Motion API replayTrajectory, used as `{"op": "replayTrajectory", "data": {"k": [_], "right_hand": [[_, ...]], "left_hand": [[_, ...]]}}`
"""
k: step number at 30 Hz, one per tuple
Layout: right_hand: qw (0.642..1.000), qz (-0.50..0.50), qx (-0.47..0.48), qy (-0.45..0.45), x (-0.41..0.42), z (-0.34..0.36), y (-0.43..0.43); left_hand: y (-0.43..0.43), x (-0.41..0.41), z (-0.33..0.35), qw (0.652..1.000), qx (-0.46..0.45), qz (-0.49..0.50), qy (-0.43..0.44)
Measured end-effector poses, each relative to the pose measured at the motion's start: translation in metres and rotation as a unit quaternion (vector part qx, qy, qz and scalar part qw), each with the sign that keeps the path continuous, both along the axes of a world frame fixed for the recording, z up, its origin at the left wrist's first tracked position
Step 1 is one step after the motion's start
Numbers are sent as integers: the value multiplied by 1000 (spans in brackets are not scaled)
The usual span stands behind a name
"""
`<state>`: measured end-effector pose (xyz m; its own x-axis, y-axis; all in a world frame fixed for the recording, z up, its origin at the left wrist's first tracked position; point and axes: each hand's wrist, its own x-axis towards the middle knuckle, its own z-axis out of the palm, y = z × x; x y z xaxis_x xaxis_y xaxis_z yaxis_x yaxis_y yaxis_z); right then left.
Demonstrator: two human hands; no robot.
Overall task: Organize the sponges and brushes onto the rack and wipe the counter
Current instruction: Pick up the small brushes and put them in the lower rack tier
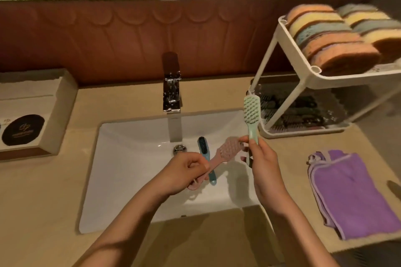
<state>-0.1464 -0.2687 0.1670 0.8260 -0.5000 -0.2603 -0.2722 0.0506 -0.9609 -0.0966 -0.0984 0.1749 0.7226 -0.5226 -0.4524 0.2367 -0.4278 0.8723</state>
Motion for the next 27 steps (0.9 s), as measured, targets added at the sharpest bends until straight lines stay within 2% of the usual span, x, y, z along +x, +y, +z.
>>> {"op": "replayTrajectory", "data": {"k": [3,14,19,23,27], "right_hand": [[998,-44,29,22,-14,-5,-35],[986,-135,7,100,-22,-46,-147],[988,-123,-14,97,1,-53,-199],[984,-119,-83,108,27,-57,-241],[975,-62,-151,152,59,-53,-273]], "left_hand": [[-22,-3,-4,1000,-9,3,20],[-108,-1,-11,997,-32,-24,73],[-141,-4,-11,993,-65,21,93],[-163,-10,-16,988,-82,74,104],[-175,-17,-20,984,-93,91,119]]}}
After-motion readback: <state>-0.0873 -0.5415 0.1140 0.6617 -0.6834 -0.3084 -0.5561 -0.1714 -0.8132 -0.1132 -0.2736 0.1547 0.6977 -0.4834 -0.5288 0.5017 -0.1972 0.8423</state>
